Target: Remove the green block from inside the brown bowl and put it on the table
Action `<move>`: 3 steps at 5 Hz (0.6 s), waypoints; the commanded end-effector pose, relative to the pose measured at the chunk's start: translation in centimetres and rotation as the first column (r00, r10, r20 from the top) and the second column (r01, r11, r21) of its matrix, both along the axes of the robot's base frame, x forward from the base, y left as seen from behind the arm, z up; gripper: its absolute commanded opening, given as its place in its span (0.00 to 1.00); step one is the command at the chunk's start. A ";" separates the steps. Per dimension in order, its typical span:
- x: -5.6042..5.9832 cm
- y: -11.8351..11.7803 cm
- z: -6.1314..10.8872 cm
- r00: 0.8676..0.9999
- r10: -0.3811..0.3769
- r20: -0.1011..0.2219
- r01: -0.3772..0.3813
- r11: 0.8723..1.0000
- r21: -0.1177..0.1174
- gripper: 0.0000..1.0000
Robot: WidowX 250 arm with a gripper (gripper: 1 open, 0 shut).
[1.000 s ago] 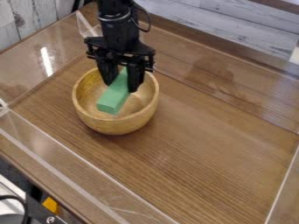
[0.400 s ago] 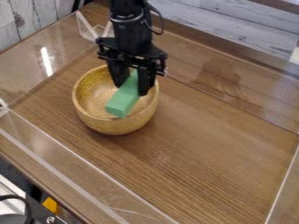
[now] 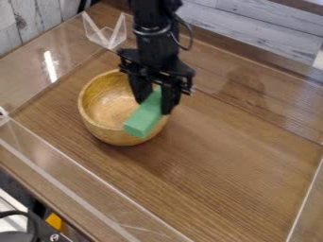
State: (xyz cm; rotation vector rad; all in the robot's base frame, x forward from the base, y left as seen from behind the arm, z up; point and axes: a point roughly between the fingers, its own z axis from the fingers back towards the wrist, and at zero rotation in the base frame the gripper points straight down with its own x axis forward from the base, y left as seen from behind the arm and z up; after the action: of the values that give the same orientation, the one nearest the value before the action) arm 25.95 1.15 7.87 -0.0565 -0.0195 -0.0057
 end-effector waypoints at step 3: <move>0.5 -2.0 0.7 0.994 -0.098 0.055 0.097 0.995 0.007 0.00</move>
State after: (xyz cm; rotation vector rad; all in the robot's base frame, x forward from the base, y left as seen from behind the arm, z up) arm 26.05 -0.78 7.61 -0.0554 -0.0330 -0.0904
